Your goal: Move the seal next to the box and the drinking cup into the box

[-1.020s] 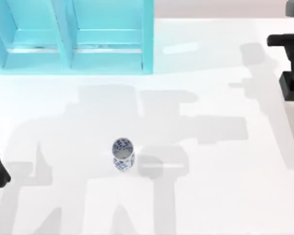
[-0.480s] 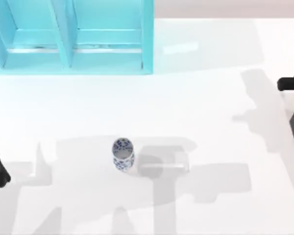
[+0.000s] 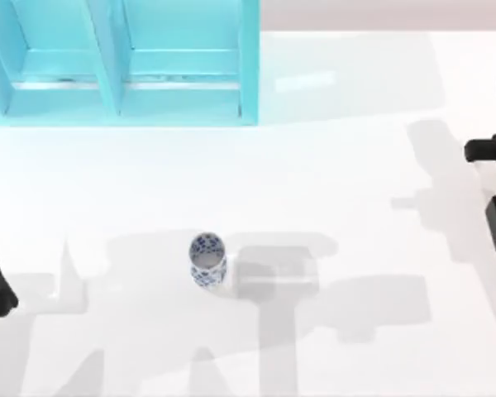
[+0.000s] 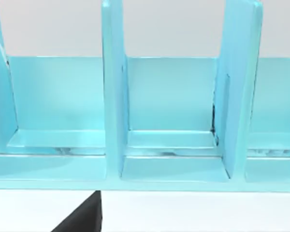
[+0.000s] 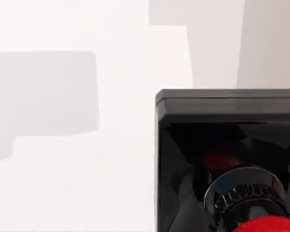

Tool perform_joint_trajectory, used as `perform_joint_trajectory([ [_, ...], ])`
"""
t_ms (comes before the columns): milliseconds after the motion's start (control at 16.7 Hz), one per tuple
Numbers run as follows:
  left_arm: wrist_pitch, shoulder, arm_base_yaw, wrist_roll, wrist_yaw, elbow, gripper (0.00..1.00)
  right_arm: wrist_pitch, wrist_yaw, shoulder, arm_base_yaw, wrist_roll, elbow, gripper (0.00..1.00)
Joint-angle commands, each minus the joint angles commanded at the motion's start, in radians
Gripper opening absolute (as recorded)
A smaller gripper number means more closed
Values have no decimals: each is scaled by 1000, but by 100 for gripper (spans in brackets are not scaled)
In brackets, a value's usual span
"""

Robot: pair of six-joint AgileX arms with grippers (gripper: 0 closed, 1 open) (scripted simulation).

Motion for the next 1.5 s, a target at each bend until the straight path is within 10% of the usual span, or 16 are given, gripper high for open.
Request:
perform_joint_trajectory([
  [600, 0, 0, 0, 0, 0, 0, 100, 219, 1, 16, 7, 2, -197, 0],
  [1380, 0, 0, 0, 0, 0, 0, 100, 219, 1, 16, 7, 2, -197, 98],
  [1500, 0, 0, 0, 0, 0, 0, 100, 219, 1, 16, 7, 2, -197, 100],
])
